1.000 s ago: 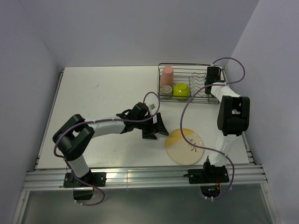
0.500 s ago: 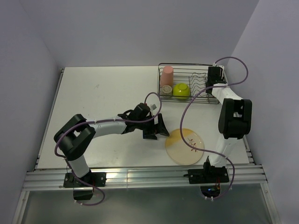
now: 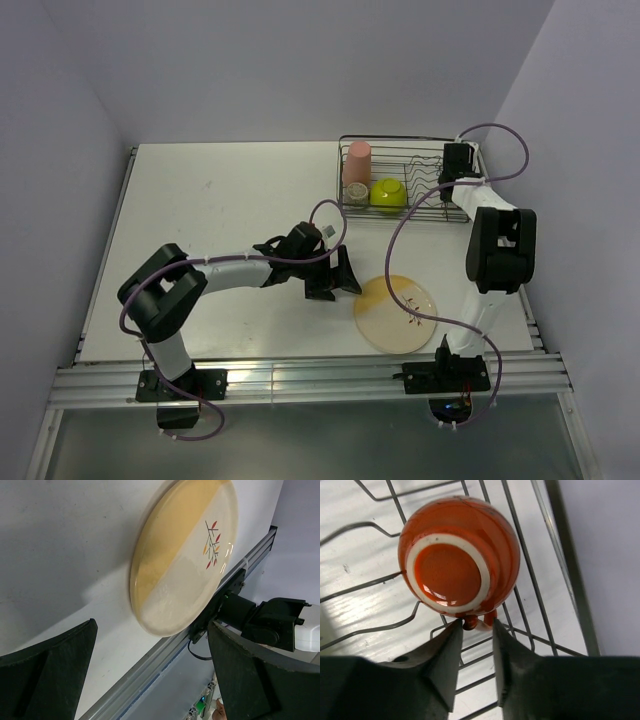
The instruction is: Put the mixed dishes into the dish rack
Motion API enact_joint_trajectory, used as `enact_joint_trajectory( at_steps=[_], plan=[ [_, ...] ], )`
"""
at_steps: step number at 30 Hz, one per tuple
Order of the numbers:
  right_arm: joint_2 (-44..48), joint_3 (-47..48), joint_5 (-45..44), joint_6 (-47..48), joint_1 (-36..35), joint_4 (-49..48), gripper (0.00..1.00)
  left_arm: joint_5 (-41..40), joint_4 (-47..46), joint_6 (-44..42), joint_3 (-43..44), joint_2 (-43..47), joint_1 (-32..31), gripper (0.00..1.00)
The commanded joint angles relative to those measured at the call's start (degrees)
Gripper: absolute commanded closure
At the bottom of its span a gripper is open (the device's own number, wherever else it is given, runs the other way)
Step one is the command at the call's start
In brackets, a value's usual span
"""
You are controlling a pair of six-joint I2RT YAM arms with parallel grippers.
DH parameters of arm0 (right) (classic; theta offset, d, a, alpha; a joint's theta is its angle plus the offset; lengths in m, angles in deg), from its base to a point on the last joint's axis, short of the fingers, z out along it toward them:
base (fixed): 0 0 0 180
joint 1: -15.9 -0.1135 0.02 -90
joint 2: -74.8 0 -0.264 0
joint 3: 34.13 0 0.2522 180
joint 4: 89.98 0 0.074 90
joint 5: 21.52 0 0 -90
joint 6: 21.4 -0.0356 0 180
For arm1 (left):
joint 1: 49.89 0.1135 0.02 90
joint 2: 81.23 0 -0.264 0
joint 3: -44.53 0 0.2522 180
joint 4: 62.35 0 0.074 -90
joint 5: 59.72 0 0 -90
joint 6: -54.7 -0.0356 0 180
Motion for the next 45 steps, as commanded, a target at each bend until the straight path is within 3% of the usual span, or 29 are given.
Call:
enact_joint_trajectory(
  at_steps=[1, 10, 18, 20, 21, 26, 45],
  plan=[
    [-1.44, 2.27, -1.39, -1.1, 0.41, 0.09, 0.65, 0.65, -1.33, -1.66, 1.91, -0.78, -0.45, 0.02],
    [-2.06, 2.18, -0.42, -1.8, 0.94, -0.53, 1.0, 1.0, -1.85, -1.93, 1.47, -0.96, -0.36, 0.02],
    [0.31, 0.69, 1.51, -1.54, 0.85, -1.49, 1.0, 1.7, -3.43, -1.31, 1.03, -0.96, -0.45, 0.02],
    [0.58, 0.95, 2.83, -1.01, 0.85, -1.06, 0.93, 1.79, -3.53, -1.22, 0.94, -0.96, -0.36, 0.02],
    [0.58, 1.3, 2.92, -1.01, 0.76, -0.62, 0.83, 1.79, -3.61, -1.22, 1.03, -0.96, -0.45, 0.02],
    [1.19, 1.47, 3.98, -0.75, 0.41, -0.18, 0.66, 2.14, -4.32, -0.96, 0.33, -0.96, -0.45, 0.02],
    [1.37, -1.07, -3.85, 6.63, -1.08, -4.04, 0.59, 5.04, -8.36, -0.7, -1.16, -1.22, -0.36, 0.02]
  ],
)
